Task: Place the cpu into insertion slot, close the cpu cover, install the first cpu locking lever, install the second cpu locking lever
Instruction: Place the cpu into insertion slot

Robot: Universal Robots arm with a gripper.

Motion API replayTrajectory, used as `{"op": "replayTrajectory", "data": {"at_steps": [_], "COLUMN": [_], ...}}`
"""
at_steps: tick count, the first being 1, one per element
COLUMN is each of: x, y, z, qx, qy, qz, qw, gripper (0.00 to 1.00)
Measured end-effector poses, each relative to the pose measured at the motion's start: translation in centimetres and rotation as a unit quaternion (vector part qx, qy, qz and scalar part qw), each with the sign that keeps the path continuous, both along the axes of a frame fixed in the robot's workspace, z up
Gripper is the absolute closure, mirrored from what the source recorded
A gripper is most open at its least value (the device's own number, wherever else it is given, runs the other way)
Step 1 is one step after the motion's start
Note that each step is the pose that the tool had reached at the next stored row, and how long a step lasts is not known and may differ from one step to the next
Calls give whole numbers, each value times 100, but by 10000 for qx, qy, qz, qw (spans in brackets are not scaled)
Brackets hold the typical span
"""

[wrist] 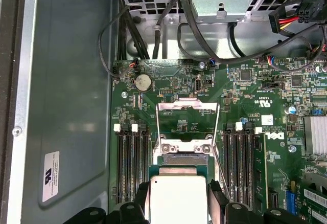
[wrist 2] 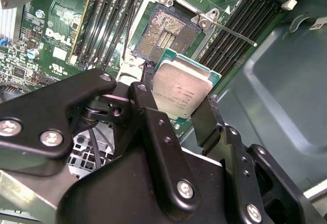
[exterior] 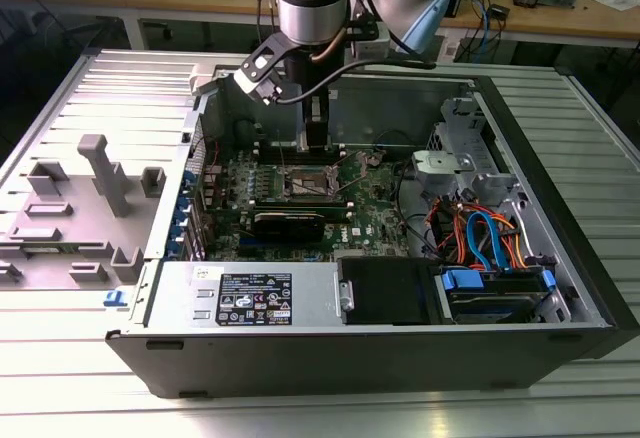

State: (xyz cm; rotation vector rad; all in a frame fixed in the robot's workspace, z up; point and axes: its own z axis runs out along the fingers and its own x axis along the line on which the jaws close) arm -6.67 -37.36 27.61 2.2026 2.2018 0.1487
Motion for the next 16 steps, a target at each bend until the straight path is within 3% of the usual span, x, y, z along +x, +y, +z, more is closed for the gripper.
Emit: {"op": "replayTrajectory", "data": {"at_steps": [11, 12, 16], "x": [0, 0, -23], "y": [0, 1, 0], "z": [-2, -19, -227], "qx": [0, 2, 0], "qy": [0, -2, 0], "qz": [0, 5, 152], "qw": [10000, 10000, 9999], "gripper": [46, 46, 46]}}
